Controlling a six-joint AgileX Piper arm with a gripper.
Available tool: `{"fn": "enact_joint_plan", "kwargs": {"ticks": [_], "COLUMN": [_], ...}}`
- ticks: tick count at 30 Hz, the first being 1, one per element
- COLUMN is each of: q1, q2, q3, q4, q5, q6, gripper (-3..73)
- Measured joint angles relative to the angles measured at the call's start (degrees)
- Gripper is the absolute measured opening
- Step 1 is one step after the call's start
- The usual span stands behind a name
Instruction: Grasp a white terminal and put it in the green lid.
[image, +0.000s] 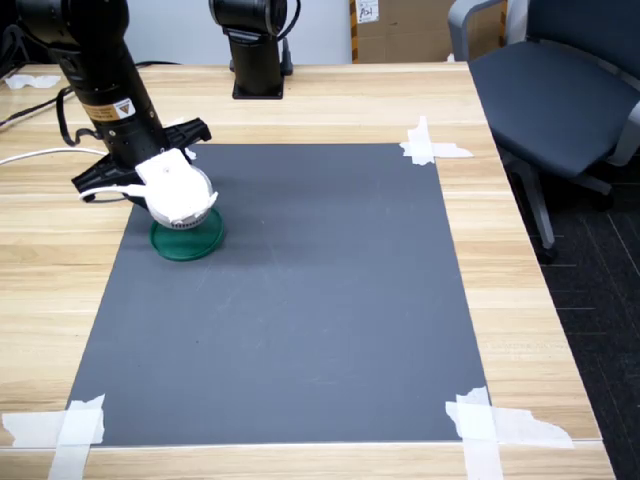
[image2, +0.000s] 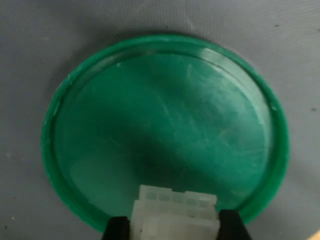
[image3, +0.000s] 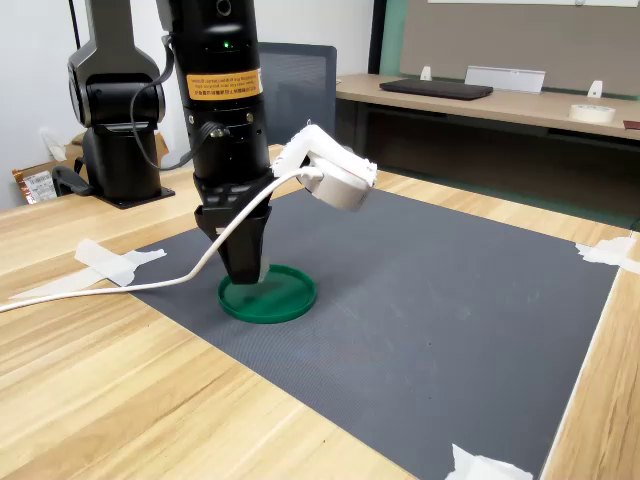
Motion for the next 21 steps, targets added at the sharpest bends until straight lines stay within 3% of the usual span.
{"fn": "enact_joint_plan", "kwargs": {"ticks": [6,14,21], "q1": [0.00,0.00,0.00], "q2": [0.36,0.36,-0.37], "q3": [0.00,0.00,0.00], "q4": [0.05,1.61,1.73], "q5": [0.00,-0.06,-0.89], "q6": [-0.71,-1.21,-1.21], "gripper": [30.2,43.1,45.4]}}
